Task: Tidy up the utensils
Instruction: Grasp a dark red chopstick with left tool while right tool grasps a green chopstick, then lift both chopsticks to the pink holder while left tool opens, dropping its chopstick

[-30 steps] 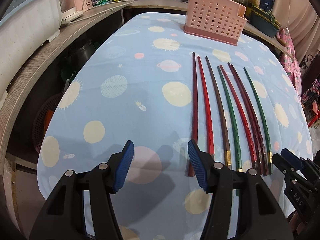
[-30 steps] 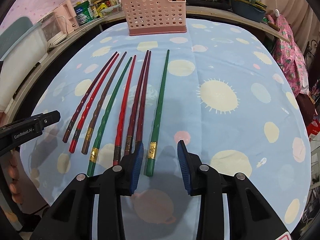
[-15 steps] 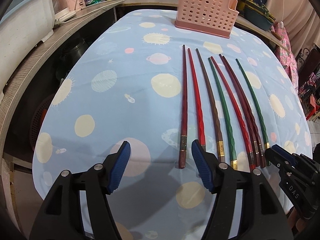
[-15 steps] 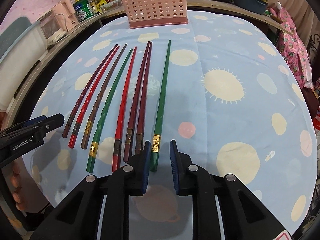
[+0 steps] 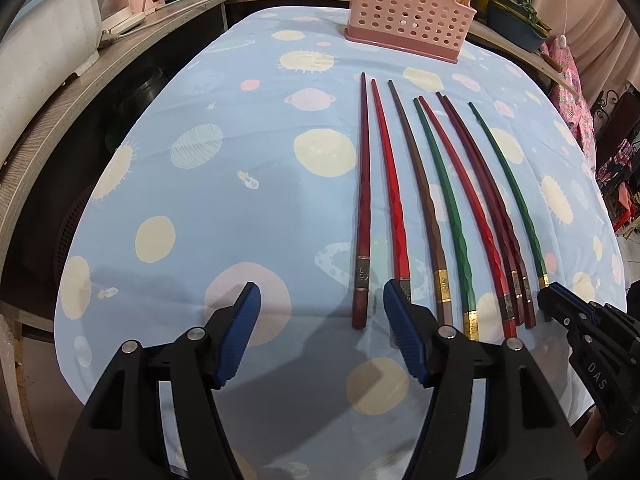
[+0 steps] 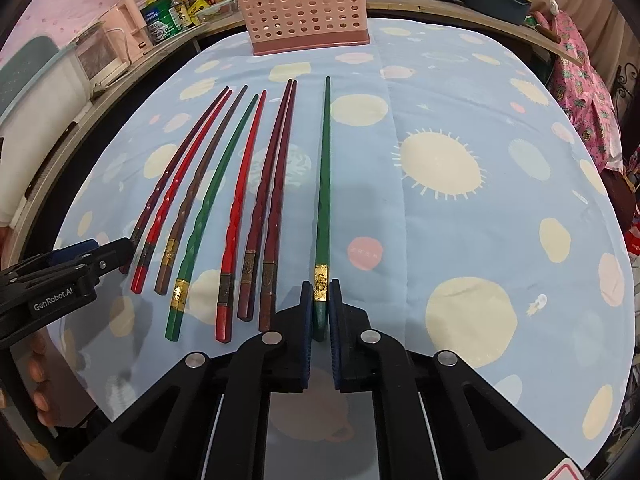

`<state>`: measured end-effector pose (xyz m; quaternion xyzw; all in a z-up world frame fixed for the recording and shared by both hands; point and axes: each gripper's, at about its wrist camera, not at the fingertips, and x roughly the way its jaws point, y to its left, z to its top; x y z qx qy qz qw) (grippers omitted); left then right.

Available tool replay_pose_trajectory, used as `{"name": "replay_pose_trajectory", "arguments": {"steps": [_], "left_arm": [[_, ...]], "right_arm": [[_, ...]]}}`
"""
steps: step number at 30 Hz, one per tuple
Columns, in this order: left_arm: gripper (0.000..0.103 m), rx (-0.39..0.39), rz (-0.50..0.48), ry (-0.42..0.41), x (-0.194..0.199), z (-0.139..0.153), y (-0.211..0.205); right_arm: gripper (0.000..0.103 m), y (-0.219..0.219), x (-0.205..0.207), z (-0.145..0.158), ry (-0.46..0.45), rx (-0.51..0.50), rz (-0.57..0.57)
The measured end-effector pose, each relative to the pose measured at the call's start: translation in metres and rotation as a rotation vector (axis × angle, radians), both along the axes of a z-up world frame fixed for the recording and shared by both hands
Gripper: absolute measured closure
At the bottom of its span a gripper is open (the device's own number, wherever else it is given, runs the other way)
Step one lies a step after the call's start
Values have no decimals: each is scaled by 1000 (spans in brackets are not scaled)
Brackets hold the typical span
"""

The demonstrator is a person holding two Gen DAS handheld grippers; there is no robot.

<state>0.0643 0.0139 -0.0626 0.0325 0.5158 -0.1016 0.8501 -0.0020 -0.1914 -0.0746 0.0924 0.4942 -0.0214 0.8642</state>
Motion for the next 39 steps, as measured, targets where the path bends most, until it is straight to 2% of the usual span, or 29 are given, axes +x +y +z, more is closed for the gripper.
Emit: {"name": "replay_pose_trajectory", "arguments": {"steps": [6, 9, 11, 15, 16, 18, 31, 39], "left_arm": [[47, -3, 2, 8, 3, -3, 1], [55, -1, -2, 7, 3, -3, 0], [68, -6, -7, 8, 3, -2, 0], [79, -17, -14, 14, 4, -2, -1], [87, -21, -17, 16, 4, -2, -1], [93, -34, -20, 26, 5, -2, -1], [95, -62, -8, 37, 4, 6, 2], [95, -84, 23, -1, 4, 29, 13]], "right_arm": [[96, 0, 0, 0, 0, 0, 0], [96, 0, 0, 0, 0, -1, 1], [96, -1, -1, 0, 1, 0, 1], [96, 0, 0, 0, 1, -1, 1], [96, 0, 0, 0, 1, 0, 1], [96, 0, 0, 0, 1, 1, 1], [96, -3, -7, 7, -18, 3, -6], [96, -11, -14, 30, -75, 13, -26]]}}
